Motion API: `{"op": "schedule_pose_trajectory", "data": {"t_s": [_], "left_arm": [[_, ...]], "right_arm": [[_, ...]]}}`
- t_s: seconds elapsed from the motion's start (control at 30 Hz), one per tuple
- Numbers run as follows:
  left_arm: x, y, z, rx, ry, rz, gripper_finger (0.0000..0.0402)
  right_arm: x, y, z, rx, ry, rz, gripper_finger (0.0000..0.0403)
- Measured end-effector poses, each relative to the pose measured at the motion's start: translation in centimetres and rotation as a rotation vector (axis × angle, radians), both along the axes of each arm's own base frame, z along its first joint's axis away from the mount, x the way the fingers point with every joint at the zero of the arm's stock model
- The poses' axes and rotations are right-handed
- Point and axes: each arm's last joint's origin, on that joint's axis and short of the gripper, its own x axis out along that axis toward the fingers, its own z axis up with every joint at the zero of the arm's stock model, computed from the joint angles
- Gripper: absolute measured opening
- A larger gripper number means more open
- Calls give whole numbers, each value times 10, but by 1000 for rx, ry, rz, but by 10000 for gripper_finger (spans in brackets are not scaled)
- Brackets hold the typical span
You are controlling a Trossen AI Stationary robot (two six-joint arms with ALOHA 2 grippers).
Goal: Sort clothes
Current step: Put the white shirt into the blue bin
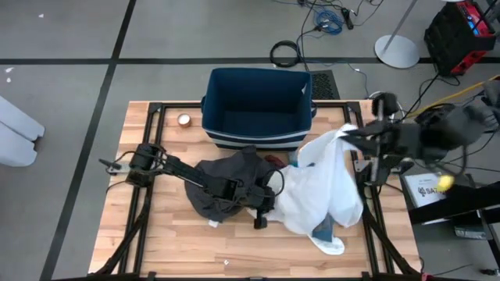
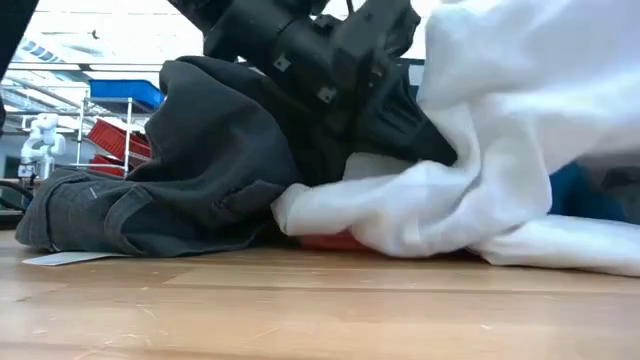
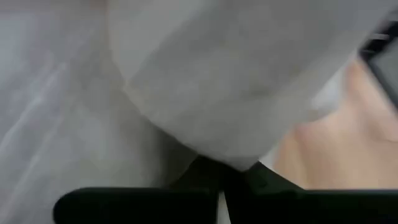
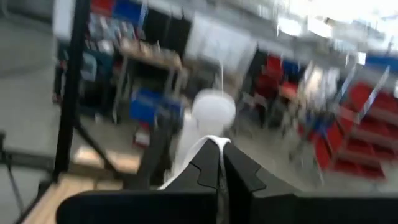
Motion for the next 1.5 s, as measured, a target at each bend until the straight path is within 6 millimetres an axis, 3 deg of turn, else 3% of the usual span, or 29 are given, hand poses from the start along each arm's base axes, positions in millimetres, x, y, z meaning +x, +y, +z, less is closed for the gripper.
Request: {"op": "schedule_pose_trajectory", "data": {"t_s": [0.13,0.37,0.53,0.63,0.77,0.97,1.1,1.23,1.5], "left_arm": [[-12,-4,28,-36,3,-88,5],[-67,-3,115,-2,-38,-180,3],[-99,4,171,-36,-220,-180,2],[-105,9,184,-20,-283,-168,1],[-91,17,168,-3,-231,-152,1],[-48,16,94,-115,10,-288,1],[-28,15,58,-169,63,-318,0],[-19,15,44,-176,53,-313,0],[-18,18,49,-174,13,-311,0]], "right_arm": [[1,-2,-31,60,133,-116,0],[1,-5,-114,186,216,-344,0],[20,13,-167,303,185,-295,0],[40,31,-195,356,154,-143,0],[58,44,-236,417,83,4,0],[58,36,-300,640,20,17,0],[59,35,-327,788,-1,69,0],[72,45,-335,800,22,89,0],[104,69,-335,651,227,29,21]]}}
